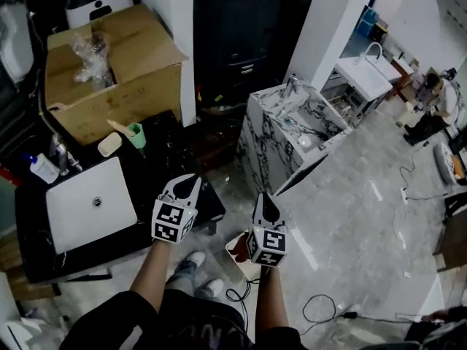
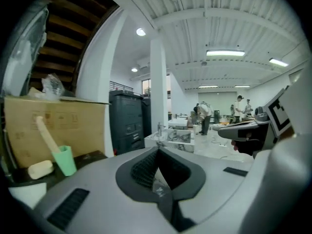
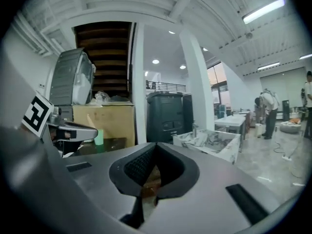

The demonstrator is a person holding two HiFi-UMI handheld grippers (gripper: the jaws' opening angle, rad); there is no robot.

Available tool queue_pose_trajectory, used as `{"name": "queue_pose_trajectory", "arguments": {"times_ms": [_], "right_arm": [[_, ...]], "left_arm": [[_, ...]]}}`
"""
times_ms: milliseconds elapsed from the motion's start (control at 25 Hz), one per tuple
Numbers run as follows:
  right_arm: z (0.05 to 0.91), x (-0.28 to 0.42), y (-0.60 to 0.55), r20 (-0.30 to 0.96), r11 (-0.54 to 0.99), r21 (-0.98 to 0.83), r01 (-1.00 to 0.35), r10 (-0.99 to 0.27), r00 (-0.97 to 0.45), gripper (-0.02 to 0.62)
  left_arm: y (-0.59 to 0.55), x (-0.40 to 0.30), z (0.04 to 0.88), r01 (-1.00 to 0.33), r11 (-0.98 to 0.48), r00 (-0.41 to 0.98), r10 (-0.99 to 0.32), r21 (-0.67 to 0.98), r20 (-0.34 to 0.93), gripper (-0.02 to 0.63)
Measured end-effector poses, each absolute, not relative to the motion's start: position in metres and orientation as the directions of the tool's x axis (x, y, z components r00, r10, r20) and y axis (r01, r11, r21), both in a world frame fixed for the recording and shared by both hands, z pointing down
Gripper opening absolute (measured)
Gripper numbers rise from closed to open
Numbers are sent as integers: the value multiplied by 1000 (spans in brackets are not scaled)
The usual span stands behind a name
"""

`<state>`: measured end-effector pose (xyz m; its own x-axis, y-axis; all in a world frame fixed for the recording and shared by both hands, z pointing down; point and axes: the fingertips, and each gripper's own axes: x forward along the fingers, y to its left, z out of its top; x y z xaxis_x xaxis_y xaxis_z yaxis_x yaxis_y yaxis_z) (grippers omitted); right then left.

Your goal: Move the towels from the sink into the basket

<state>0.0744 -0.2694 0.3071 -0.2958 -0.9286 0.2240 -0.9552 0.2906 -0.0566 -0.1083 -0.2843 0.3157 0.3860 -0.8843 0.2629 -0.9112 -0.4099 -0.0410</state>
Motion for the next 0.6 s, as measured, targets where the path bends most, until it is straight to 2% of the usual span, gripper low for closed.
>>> {"name": "queue_pose_trajectory", "arguments": {"times_ms": [320, 600], "right_arm": [[280, -91, -266, 177, 606, -5, -795, -782, -597, 14], [269, -178, -243, 153, 731, 24, -682, -677, -720, 14]], "left_arm": [[-210, -280, 299, -997, -59, 46, -970, -49, 240, 15], [-142, -373, 294, -985, 167, -170, -963, -29, 211, 15]]}}
